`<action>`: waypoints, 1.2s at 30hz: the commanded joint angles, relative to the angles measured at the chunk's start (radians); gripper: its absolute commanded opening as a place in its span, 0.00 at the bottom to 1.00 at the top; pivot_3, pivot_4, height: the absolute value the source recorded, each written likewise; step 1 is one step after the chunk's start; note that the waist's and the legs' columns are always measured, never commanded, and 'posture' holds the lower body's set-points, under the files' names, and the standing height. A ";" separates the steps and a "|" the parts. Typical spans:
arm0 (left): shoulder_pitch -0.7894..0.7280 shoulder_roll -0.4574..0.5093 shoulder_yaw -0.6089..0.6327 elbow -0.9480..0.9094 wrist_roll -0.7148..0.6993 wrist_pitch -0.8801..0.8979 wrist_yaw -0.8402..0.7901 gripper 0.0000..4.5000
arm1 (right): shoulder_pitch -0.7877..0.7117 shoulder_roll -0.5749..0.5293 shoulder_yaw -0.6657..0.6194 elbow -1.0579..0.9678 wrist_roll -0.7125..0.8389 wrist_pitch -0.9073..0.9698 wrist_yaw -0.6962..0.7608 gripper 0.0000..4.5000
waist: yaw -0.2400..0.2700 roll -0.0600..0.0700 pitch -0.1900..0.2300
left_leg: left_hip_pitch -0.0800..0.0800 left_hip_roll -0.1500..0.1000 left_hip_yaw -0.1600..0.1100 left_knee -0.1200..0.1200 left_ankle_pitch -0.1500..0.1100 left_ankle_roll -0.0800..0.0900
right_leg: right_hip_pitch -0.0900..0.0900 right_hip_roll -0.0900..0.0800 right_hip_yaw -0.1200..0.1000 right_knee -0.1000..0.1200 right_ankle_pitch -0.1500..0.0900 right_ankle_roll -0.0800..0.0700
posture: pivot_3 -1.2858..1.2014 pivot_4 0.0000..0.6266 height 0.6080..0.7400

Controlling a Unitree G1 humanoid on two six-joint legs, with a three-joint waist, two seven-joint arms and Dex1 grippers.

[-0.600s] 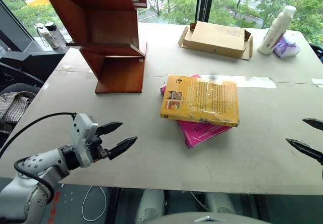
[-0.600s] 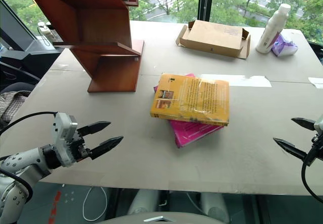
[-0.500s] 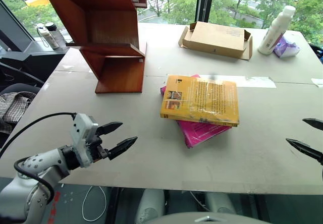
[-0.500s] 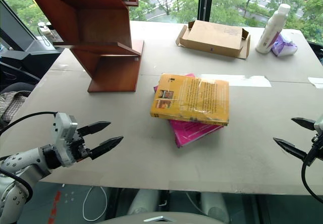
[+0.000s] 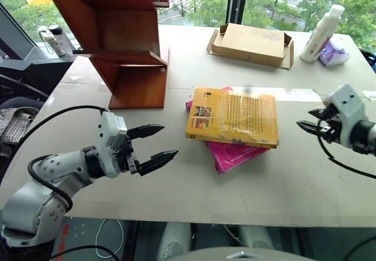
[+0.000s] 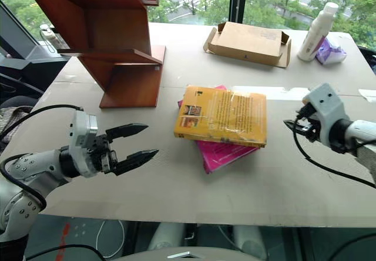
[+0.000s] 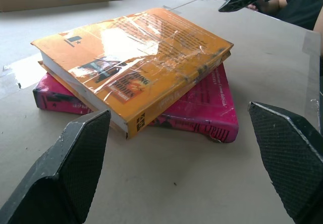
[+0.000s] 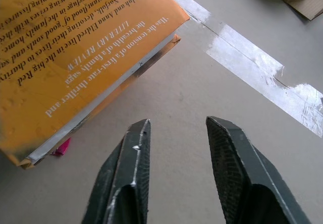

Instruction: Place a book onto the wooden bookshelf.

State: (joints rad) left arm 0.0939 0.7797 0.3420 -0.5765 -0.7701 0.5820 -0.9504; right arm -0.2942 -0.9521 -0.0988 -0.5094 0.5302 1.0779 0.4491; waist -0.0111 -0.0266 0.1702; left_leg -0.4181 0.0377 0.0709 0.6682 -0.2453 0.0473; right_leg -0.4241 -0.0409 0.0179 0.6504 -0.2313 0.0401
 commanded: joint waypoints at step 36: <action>0.114 -0.439 -0.100 0.039 -0.758 0.258 0.957 1.00 | 0.152 0.128 -0.316 -0.164 0.213 -0.258 0.498 0.50 | 0.013 -0.001 0.000 | 0.004 0.002 -0.003 0.001 -0.001 0.002 | 0.004 0.001 -0.001 0.003 0.002 0.005 | 0.52 0.24 1.00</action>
State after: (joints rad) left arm 0.2194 0.3608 0.2537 -0.5471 -1.3855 0.8491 -0.1109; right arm -0.1707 -0.7993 -0.3299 -0.6358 0.6852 0.8687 0.8546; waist 0.0020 -0.0273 0.1697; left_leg -0.4134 0.0393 0.0669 0.6695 -0.2462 0.0490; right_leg -0.4185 -0.0398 0.0164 0.6536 -0.2290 0.0447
